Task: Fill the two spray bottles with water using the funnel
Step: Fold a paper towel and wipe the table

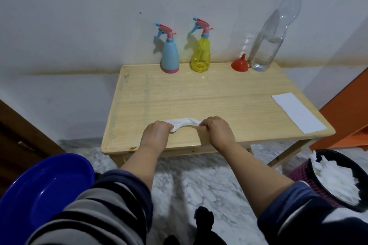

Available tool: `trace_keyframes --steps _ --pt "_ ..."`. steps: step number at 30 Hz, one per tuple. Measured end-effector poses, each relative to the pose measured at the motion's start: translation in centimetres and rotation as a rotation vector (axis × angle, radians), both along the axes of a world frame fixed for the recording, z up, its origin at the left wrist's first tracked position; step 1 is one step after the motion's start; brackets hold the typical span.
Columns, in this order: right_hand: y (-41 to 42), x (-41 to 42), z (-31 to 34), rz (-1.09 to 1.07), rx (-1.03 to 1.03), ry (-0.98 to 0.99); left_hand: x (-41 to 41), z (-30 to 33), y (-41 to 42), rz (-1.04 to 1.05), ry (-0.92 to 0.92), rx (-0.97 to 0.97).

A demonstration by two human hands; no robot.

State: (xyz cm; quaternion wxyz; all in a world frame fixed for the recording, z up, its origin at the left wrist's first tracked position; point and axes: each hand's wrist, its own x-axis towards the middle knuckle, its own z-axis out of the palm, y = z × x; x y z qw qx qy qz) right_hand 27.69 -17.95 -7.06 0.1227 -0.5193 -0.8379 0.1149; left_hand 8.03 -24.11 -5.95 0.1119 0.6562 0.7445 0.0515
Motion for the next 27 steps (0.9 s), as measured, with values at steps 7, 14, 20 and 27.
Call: trace_keyframes --steps 7,14,20,27 --pt "8.2 1.1 2.5 -0.09 0.107 0.116 1.5 1.8 7.8 0.048 -0.109 0.142" --pt "18.2 2.1 1.9 -0.084 0.111 0.111 3.4 1.2 16.7 0.111 -0.263 0.229" --pt "25.5 3.2 -0.3 -0.029 0.063 0.082 3.5 -1.4 23.3 0.125 -0.251 0.182" --pt "26.9 3.4 -2.4 0.088 0.193 0.186 2.6 -4.1 25.3 -0.013 -0.036 0.329"
